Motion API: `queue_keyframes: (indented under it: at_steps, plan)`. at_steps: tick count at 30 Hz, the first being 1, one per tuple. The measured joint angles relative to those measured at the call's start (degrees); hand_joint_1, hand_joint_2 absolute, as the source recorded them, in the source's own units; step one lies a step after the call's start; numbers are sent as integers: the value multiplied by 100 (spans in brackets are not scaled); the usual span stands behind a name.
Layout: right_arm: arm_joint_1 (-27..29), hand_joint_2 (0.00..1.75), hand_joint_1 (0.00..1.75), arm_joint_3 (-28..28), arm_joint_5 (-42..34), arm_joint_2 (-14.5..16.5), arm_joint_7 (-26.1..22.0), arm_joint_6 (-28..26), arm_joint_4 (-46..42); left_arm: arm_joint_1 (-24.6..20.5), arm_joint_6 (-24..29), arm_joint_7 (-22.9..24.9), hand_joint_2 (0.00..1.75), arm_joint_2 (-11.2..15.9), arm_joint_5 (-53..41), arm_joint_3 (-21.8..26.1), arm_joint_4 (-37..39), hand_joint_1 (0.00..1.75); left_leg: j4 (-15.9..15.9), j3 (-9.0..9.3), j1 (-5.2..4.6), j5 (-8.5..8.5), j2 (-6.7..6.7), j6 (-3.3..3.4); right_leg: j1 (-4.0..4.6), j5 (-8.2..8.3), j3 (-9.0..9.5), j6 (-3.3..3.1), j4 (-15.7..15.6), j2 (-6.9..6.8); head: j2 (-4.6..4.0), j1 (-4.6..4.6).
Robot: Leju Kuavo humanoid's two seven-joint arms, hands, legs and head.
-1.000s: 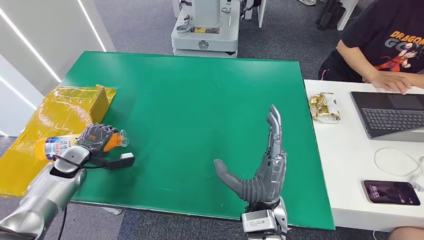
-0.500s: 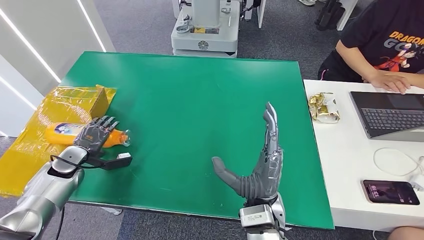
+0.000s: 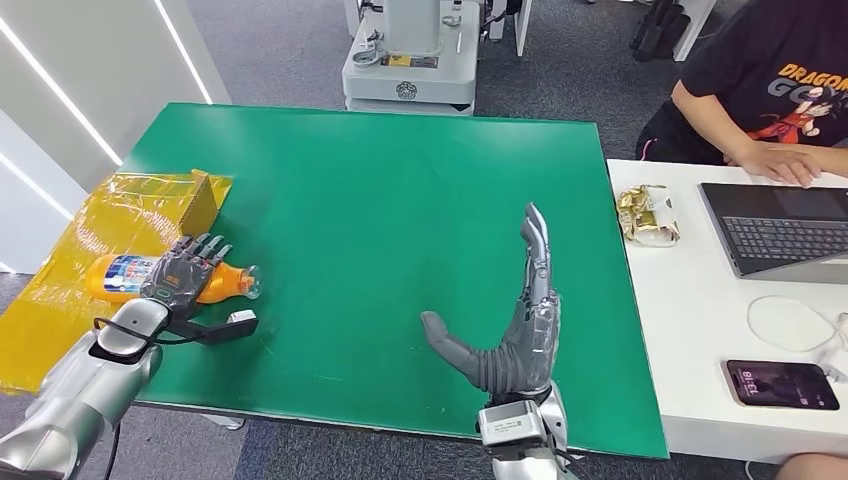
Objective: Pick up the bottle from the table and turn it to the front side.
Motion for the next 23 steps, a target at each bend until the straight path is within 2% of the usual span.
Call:
queue_keyframes:
  at_steps: [2, 5, 7, 10, 16, 20, 23]
  plan:
    - [2, 175, 0, 1, 0, 0, -1, -9, 4, 172, 480, 87, 175, 13, 46, 65, -106, 0, 0, 0, 0, 0, 1, 0, 0, 0, -2, 0, 0, 2, 0, -1]
    - [5, 175, 0, 1, 2, 0, -8, -21, 4, 514, 1517, 404, 175, -23, -193, 319, -470, 0, 0, -2, 0, 0, 0, 0, 0, -1, -4, 1, -2, 3, 0, 0]
    - [6, 175, 0, 1, 5, 0, -20, -27, 4, 736, 1891, 657, 175, -74, -412, 559, -790, 0, 0, -2, 0, -1, 1, 0, 0, -2, -4, 1, -3, 3, 0, 0]
    - [12, 175, 0, 1, 16, 0, -34, -38, 4, 1034, 1987, 857, 175, -150, -486, 895, -1292, 0, 0, -2, -1, -1, 3, 1, -1, -2, -4, 1, -5, 4, 0, 0]
    - [49, 175, 0, 1, 55, 0, -52, -78, -1, 1520, 1996, 947, 175, -253, -489, 1362, -2264, 0, 1, -1, 0, -1, 2, 0, 0, -1, -3, 1, -5, 3, 0, -1]
    - [96, 175, 0, 1, 72, 0, -67, -122, -35, 1778, 2000, 599, 175, -463, -468, 1705, -3151, 0, 1, -2, 0, -1, -1, 1, 0, -1, -2, 1, -5, -1, 0, 0]
    - [122, 175, 0, 1, 84, -1, -71, -127, -54, 1842, 2001, 101, 175, -675, -340, 1971, -3586, 0, 1, -2, -1, -1, -1, 1, -1, -1, -2, 1, -6, -1, 0, -2]
